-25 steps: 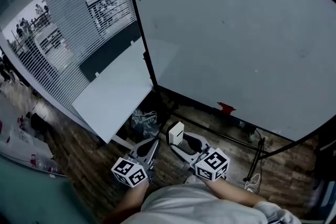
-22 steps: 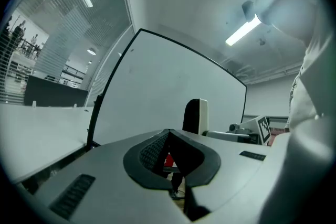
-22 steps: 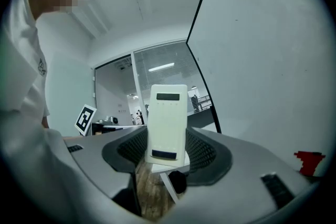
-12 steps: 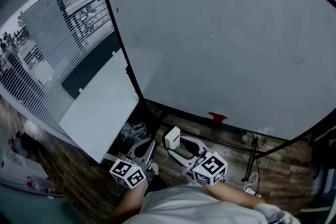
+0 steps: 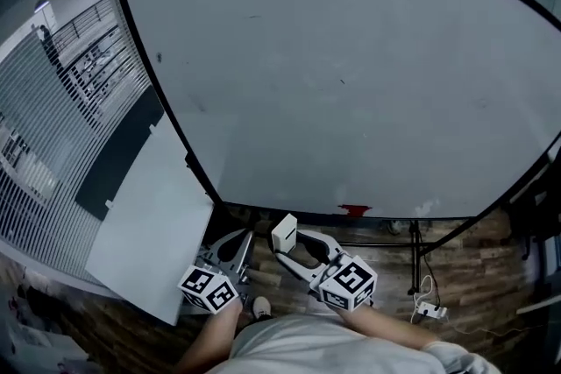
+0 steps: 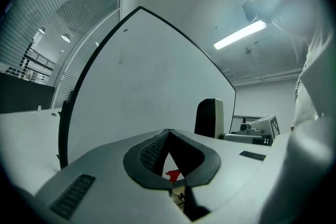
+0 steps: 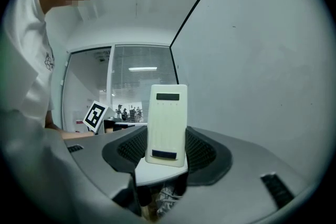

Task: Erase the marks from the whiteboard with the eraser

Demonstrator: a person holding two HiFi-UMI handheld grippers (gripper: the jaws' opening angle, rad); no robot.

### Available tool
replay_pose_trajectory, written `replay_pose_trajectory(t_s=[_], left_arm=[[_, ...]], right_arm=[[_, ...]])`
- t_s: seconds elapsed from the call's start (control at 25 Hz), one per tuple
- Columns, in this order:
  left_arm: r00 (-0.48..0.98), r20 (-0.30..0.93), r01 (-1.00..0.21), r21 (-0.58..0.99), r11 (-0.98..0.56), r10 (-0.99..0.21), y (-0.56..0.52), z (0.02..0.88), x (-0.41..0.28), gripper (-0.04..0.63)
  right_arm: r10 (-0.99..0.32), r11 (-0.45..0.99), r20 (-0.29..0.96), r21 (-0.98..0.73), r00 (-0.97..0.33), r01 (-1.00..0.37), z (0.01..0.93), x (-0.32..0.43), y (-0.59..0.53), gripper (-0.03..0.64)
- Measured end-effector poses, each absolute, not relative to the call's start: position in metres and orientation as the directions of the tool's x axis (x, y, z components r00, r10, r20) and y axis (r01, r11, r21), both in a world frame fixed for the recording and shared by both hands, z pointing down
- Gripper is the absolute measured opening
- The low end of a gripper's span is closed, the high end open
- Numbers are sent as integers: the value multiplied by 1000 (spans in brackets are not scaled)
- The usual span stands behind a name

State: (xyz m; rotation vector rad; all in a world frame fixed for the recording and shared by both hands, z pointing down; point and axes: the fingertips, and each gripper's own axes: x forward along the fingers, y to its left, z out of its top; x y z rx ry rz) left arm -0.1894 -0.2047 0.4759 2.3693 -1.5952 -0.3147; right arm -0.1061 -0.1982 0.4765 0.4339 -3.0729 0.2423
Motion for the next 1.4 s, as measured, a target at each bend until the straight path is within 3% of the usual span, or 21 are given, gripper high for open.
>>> replay_pose_trajectory(t_s=[0.52, 0.88, 1.12, 1.4], left_arm=[[532, -47, -811, 257, -525, -845, -256, 428, -276, 8], [651, -9, -749, 158, -644, -759, -290, 399, -279, 8], [671, -15, -733, 137, -666, -741, -302, 386, -281, 8], [697, -17, -708, 142, -692, -717, -298, 383, -285, 8]], right_arm=[[-438, 899, 12, -19, -899, -438, 436, -197, -263, 233], [-593, 789, 46, 232, -804, -569, 379, -184, -315, 233], [-632, 709, 44, 435, -774, -554, 316, -181, -337, 233], [-700, 517, 47, 722, -712, -460, 238, -179, -343, 233]])
